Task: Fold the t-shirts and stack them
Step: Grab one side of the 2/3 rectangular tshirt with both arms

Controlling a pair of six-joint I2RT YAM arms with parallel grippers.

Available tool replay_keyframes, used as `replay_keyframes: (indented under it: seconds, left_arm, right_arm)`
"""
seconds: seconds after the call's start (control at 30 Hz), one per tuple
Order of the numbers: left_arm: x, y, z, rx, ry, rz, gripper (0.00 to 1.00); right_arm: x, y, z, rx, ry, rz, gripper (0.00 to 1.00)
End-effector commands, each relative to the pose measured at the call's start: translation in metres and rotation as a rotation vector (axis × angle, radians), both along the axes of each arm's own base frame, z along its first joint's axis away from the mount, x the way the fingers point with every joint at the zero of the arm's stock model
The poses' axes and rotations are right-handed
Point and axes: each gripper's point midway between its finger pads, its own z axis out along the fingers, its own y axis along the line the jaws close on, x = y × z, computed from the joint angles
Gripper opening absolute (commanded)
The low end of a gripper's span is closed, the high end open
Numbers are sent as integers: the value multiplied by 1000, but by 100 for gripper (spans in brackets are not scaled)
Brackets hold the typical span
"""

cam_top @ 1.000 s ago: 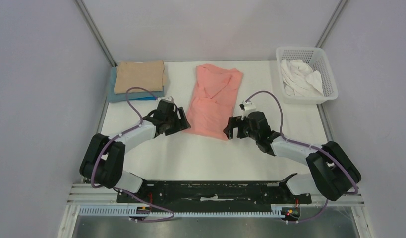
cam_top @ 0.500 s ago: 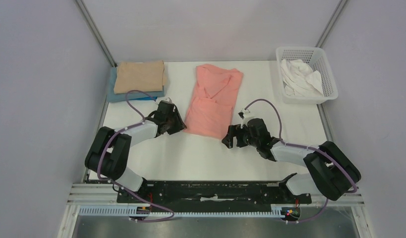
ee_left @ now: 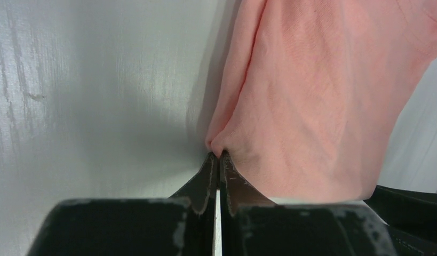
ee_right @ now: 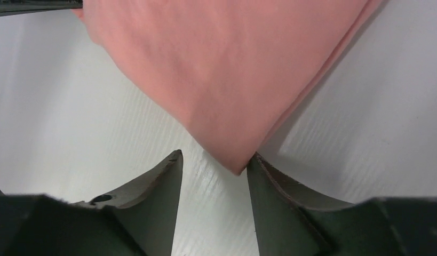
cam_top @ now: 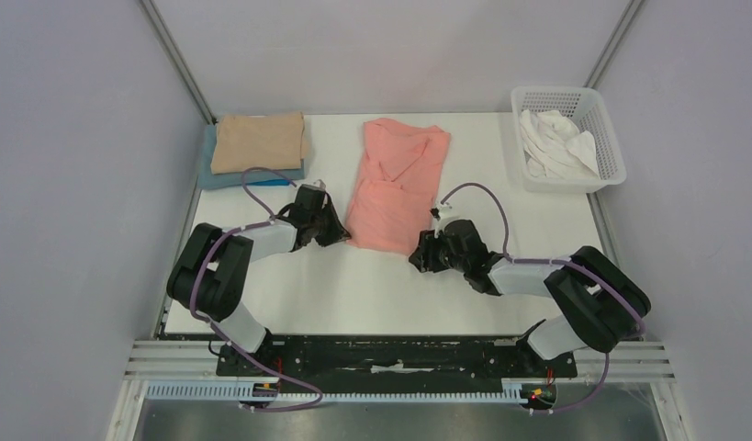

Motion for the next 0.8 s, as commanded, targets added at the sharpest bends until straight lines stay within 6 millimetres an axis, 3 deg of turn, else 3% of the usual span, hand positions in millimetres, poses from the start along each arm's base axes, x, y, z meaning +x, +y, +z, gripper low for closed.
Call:
replay_keyframes:
  seconds: [0.0, 0.2, 0.4, 0.63, 0.77]
  left_arm:
    - [-23, 8, -23, 26, 91, 10, 2]
    - [-32, 3, -19, -55, 75, 30, 2]
    - [-72, 9, -20, -108, 107, 47, 2]
    - [-142, 16, -19, -127, 93, 6, 2]
    - [-174, 8, 0, -147, 41, -48, 2]
  right_arm:
    - [8, -4, -14, -69, 7, -38, 43]
    - [-1, 2, -23, -73, 34, 22, 4]
    - [-34, -4, -23, -46, 47, 69, 0]
    - [-99, -9, -28, -55, 85, 172, 0]
    - [-128, -9, -24, -18, 99, 213, 0]
